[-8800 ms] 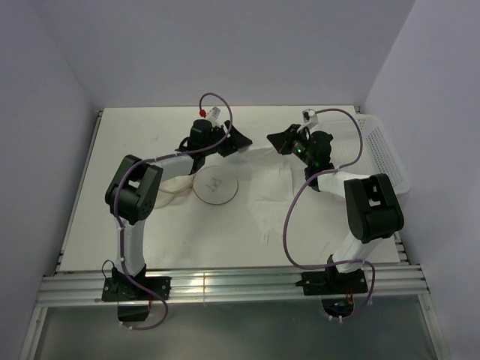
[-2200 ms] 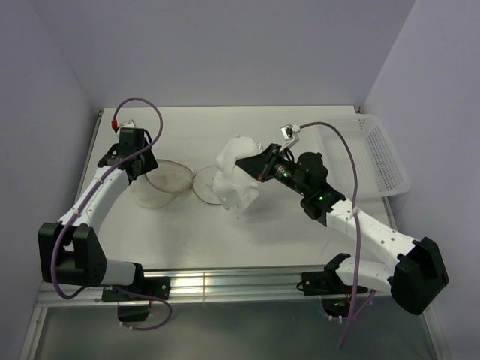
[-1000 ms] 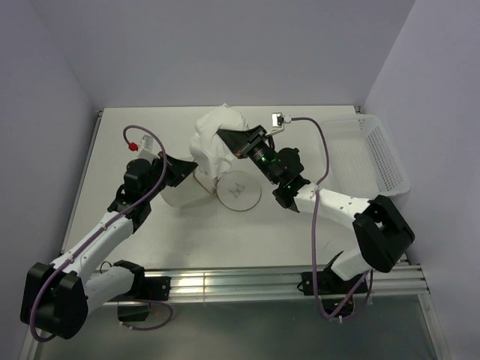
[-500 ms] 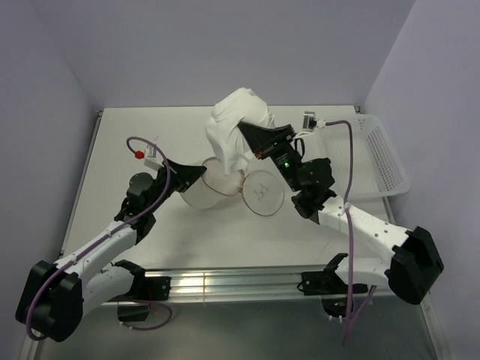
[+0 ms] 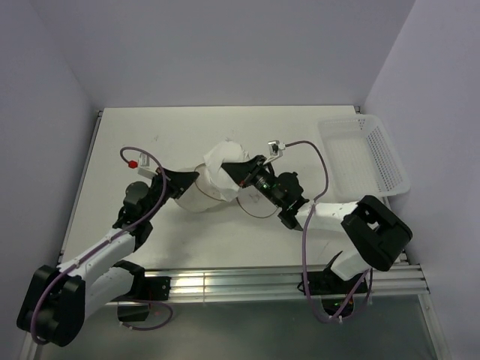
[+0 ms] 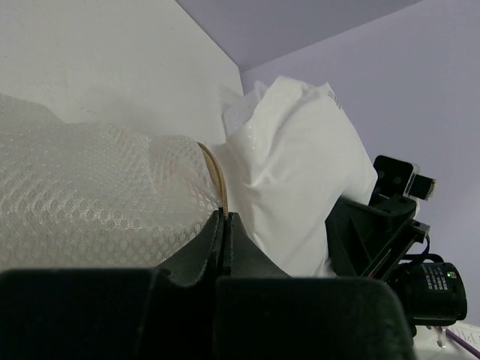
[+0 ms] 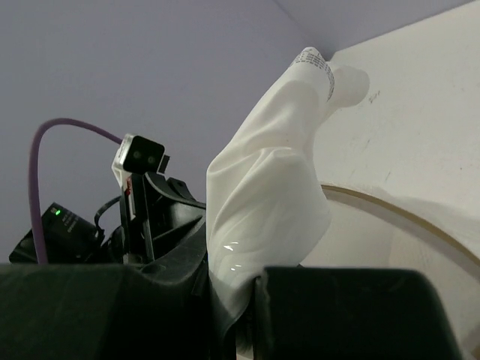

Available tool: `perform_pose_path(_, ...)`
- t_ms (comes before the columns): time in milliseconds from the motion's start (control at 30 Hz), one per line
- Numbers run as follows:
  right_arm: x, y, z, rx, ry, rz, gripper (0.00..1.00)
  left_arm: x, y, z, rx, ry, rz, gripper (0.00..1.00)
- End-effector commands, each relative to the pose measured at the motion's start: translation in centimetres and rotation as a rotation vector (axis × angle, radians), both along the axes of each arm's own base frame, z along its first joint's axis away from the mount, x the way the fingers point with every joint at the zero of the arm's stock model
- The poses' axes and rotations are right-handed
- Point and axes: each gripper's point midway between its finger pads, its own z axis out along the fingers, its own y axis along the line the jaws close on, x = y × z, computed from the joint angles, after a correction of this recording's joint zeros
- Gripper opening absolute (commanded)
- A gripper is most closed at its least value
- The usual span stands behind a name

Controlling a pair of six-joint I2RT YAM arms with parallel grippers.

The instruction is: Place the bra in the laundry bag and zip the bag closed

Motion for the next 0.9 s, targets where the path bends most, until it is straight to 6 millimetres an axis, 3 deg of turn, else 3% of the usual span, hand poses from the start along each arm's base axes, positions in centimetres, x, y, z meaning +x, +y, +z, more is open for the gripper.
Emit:
perform_pose_path(0, -2.2, -1.0, 6.1, 0.088, -0.219, 0.020, 0.00, -0.1, 1.2, 1.1, 0.019, -0.056, 0.040, 0.00)
perform_pose_path(67, -3.3, 0.0, 5.5, 0.049, -0.254, 0.102, 0.00, 0.0, 1.6, 1.2, 0.013, -0.057, 0.048, 0.00)
perform_pose_path(300, -4.4, 4.6, -0.1, -0.080, -0.200, 0.365, 0.00, 0.2, 1.0, 1.4, 0.007, -0.061, 0.003, 0.00)
perform_pose_path(533, -5.5, 5.6, -3.8, -0.172, -0.136, 0.466, 0.00, 0.1, 1.0, 2.3, 0.011, -0.089, -0.006, 0.00)
perform_pose_path(633, -5.3, 6.2, -6.2, -0.232, -0.067, 0.486, 0.00, -0.1, 0.7, 2.7, 0.023, -0.101, -0.033, 0.00)
perform_pose_path(667, -5.0, 6.5, -6.1, -0.244, -0.065, 0.488, 0.00, -0.3, 0.4, 2.7, 0.035, -0.104, -0.056, 0.00)
perform_pose_path(733, -4.4, 7.0, -8.7, -0.330, 0.002, 0.504, 0.00, -0.6, 0.1, 2.3, 0.071, -0.097, -0.086, 0.00)
perform_pose_path(767, -3.6, 7.7, -7.9, -0.337, -0.007, 0.509, 0.00, -1.0, -0.3, 2.3, 0.074, -0.098, -0.120, 0.00)
perform_pose_path(800, -3.5, 7.9, -9.5, -0.373, 0.043, 0.517, 0.00, -1.0, -0.3, 2.2, 0.089, -0.101, -0.128, 0.00)
perform_pose_path(833, -3.2, 8.3, -9.8, -0.383, 0.051, 0.524, 0.00, -1.0, -0.5, 2.5, 0.090, -0.110, -0.140, 0.00)
perform_pose_path(867, -2.6, 9.0, -9.0, -0.379, 0.040, 0.530, 0.00, -1.1, -0.7, 2.6, 0.088, -0.113, -0.152, 0.00)
